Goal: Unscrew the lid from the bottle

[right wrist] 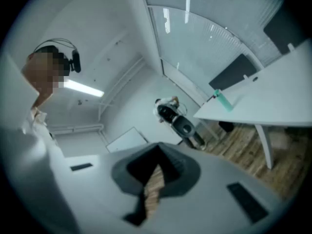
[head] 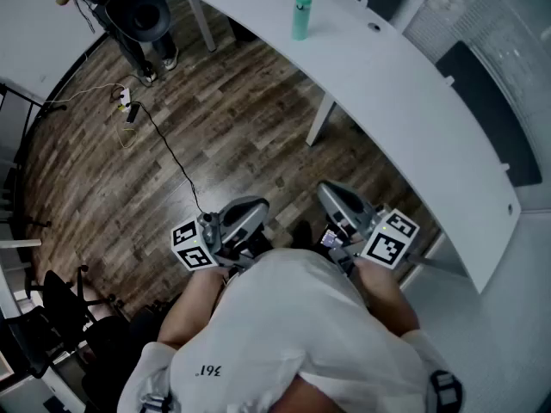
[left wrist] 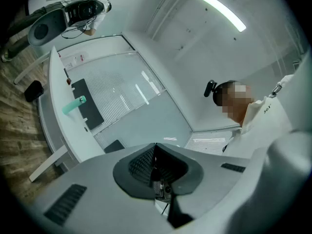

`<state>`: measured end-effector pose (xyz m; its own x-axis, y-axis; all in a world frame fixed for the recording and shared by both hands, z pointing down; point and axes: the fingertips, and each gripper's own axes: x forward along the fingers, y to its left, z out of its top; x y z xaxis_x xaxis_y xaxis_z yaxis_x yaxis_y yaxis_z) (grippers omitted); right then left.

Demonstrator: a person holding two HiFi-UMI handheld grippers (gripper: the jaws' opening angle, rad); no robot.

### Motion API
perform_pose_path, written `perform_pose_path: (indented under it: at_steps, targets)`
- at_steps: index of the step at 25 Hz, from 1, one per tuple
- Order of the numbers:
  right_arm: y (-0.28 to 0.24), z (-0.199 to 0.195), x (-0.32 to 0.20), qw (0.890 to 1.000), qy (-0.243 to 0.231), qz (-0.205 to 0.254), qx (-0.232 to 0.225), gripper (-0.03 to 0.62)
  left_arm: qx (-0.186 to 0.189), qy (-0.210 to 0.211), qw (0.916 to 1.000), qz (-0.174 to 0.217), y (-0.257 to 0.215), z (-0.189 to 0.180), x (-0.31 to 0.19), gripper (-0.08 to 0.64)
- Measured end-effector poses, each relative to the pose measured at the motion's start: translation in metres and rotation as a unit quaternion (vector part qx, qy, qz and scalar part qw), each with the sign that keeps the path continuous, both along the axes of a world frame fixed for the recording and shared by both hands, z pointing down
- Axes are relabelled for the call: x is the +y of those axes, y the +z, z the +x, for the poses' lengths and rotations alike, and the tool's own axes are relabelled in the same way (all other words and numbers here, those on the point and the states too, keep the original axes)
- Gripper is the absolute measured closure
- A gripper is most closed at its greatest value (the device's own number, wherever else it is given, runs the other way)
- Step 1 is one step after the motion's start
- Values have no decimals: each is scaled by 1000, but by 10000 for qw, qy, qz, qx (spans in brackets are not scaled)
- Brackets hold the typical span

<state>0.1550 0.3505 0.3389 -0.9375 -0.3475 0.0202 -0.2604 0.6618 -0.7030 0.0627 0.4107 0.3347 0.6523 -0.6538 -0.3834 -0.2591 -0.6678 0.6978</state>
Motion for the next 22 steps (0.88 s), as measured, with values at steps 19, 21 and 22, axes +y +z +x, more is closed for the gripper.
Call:
perform_pose_path:
  at_steps: [19, 21, 22]
  targets:
    - [9, 32, -17, 9989, -202, 201, 363, 570, -19, -18, 10000, -89, 1, 36, -28, 538]
    - [13, 40, -24, 9984, -257, 243, 431, 569, -39, -87, 9999, -100, 2, 43, -36, 538]
    - [14, 44, -27, 9981, -284, 275, 465, 569, -44, -120, 9999, -105, 3, 46, -39, 537]
